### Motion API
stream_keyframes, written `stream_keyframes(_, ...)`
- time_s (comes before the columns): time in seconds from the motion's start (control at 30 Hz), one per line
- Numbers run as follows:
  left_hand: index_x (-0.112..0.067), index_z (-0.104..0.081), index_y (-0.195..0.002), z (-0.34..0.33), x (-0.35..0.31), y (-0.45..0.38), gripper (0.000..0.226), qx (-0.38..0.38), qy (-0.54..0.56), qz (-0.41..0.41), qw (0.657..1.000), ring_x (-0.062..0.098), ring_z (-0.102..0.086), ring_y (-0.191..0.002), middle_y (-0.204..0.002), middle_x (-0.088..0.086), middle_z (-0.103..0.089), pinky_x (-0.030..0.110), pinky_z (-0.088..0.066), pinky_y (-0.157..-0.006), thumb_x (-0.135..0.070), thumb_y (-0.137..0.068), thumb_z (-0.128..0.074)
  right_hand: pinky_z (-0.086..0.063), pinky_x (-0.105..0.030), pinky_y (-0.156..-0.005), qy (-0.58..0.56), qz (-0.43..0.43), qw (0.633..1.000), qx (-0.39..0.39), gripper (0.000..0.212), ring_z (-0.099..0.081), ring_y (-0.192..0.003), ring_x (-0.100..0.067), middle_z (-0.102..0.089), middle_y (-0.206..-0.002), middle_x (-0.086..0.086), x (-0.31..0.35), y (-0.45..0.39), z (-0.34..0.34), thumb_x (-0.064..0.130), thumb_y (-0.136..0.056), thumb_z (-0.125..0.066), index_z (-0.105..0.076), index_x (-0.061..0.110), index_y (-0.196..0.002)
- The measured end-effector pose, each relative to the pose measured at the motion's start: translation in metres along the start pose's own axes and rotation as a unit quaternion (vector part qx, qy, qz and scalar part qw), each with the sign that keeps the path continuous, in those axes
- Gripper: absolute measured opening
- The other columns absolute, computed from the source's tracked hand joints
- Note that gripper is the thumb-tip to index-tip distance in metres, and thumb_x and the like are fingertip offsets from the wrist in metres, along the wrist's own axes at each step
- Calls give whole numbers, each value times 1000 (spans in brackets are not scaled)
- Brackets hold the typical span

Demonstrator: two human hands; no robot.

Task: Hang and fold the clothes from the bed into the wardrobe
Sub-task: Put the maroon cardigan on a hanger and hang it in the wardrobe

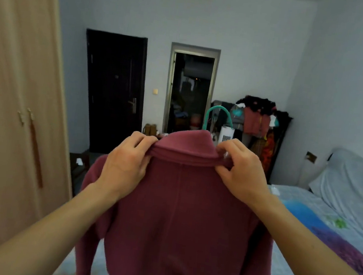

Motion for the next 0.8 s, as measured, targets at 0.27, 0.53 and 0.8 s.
stream_keyframes(0.27,-14,-61,-122,61,13,33,32,-19,-4,15,1000,23,-60,-79,-106,3,-56,40,-55,-62,-9,-91,-63,-54,-29,-85,-22,-13,999,37,50,-56,-96,-5,-51,-113,14,57,29,10,41,-80,-75,-54,29,-124)
stream_keyframes(0.53,-12,-62,-121,88,-3,78,32,-26,2,22,999,21,-59,-83,-104,4,-56,38,-55,-60,-5,-89,-65,-53,-32,-82,-36,-29,995,89,23,-56,-92,-4,-51,-110,13,97,41,23,34,-94,-60,-56,28,-115)
stream_keyframes(0.8,-15,-62,-120,127,-33,98,34,-14,41,23,999,6,-51,-90,-106,-8,-48,12,-42,-83,-7,-88,-68,-39,-8,-79,-70,-16,995,67,13,-52,-87,6,-53,-97,13,116,69,40,22,-96,-59,-62,19,-109)
Point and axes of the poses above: each hand's wrist, its own y-axis away from the middle knuckle, its own z-axis out of the back of the hand, x = y × z, the point moved 3 cm from there along -y, towards the middle knuckle
